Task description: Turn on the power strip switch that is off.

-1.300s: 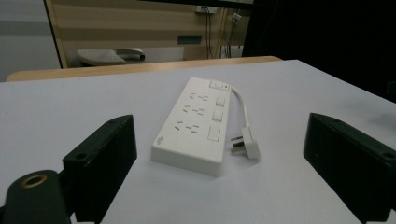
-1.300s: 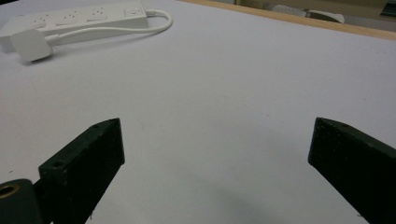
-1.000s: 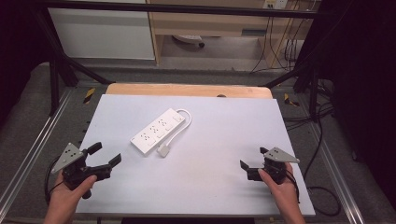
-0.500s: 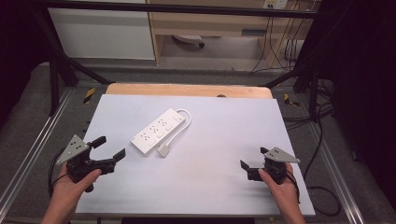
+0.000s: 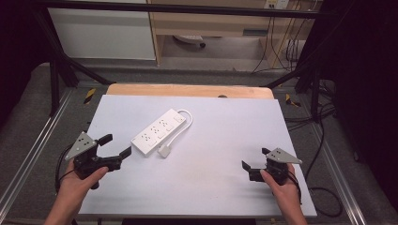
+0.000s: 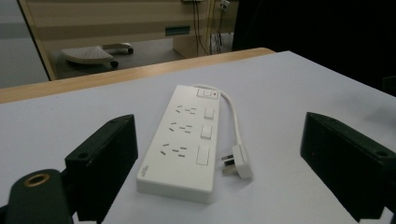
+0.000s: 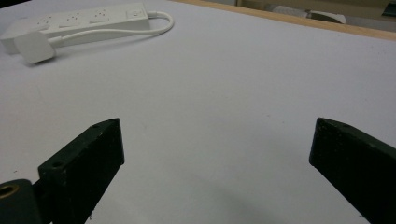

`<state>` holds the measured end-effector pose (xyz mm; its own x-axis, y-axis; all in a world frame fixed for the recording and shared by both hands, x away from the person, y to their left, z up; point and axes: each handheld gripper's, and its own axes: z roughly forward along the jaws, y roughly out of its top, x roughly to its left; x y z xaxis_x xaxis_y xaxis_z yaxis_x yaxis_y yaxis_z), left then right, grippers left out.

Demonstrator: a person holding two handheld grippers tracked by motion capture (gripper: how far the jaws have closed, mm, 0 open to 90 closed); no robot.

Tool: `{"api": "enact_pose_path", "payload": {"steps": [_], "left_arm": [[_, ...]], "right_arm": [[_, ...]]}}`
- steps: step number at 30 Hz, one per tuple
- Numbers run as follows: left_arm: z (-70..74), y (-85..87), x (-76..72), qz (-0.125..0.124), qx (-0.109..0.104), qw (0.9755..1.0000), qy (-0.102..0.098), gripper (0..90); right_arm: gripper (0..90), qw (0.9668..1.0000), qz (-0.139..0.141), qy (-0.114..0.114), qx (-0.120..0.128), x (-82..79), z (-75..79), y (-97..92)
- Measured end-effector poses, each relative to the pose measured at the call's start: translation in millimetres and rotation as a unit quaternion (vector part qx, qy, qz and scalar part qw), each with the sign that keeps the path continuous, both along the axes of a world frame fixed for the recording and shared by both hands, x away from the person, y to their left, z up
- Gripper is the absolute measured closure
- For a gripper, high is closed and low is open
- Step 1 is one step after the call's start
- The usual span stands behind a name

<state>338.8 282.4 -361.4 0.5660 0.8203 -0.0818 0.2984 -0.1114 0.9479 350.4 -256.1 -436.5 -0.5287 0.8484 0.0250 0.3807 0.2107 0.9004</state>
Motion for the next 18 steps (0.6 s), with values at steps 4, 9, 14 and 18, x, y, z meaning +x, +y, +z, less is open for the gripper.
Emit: {"api": "enact_pose_path", "payload": {"steps": [4, 9, 14, 18], "left_arm": [[1.1, -3.2, 2.9, -0.002, 0.001, 1.0, 0.0, 12.1], [3.1, -7.7, 5.9, -0.014, 0.0, 0.9999, -0.001, 12.7], [3.6, -12.2, 8.5, -0.019, 0.001, 0.9998, 0.002, 9.4], [4.3, -16.2, 11.0, -0.023, 0.002, 0.9997, 0.004, 7.5]], "right_arm": [[3.7, 1.0, 0.0, 0.0, 0.0, -0.1, 0.0, 0.3], [3.6, 1.0, -0.002, 0.0, 0.003, -0.5, 0.3, 0.1], [3.5, 1.0, -0.001, 0.0, 0.003, -0.7, 0.5, -0.1], [3.4, 1.0, 0.0, 0.0, 0.003, -1.0, 0.7, 0.0]]}}
